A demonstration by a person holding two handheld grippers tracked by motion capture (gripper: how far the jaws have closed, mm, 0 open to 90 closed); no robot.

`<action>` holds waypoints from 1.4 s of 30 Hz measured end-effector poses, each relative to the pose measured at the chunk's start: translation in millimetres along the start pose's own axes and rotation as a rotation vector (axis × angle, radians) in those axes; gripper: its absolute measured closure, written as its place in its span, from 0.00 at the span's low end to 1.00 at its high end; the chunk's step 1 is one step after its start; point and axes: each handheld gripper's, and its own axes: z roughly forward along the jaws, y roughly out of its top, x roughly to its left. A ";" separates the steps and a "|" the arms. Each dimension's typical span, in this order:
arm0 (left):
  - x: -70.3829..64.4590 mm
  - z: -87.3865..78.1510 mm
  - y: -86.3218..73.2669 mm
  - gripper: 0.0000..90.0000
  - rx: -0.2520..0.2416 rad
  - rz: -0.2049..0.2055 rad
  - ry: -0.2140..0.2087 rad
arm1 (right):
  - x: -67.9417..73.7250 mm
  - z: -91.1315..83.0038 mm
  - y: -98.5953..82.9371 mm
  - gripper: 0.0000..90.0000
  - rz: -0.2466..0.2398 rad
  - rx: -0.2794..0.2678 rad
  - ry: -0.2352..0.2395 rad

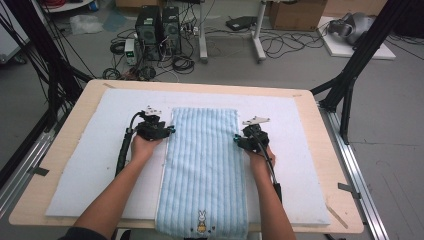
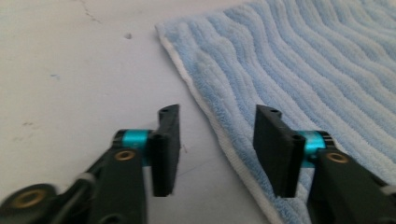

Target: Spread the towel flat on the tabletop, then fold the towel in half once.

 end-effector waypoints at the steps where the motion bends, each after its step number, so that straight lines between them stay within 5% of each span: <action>1: 0.5 -3.1 -1.0 0.52 -0.007 0.009 -0.005 | -2.5 -3.5 0.1 0.52 0.019 -0.014 0.004; 7: 4.2 -29.1 -11.6 0.42 -0.081 0.006 -0.084 | -7.6 -32.0 -2.3 0.38 0.024 -0.090 0.000; 13: 5.4 -53.1 -24.0 0.29 -0.151 -0.028 -0.146 | -10.9 -54.2 -22.6 0.25 0.027 -0.114 0.075; 16: 5.2 -62.8 -27.3 0.20 -0.189 -0.025 -0.168 | -9.6 -63.8 -33.7 0.21 -0.004 -0.123 0.107; 22: 2.5 -76.1 -29.7 0.20 -0.241 -0.024 -0.212 | -5.1 -72.9 -36.9 0.13 -0.067 -0.160 0.117; 29: 1.8 -75.9 -29.4 0.20 -0.234 -0.028 -0.210 | -2.1 -77.3 -30.7 0.13 -0.121 -0.198 0.133; 42: 6.2 -81.4 -24.4 0.20 -0.231 -0.042 -0.183 | -3.7 -76.1 -33.3 0.13 -0.088 -0.175 0.157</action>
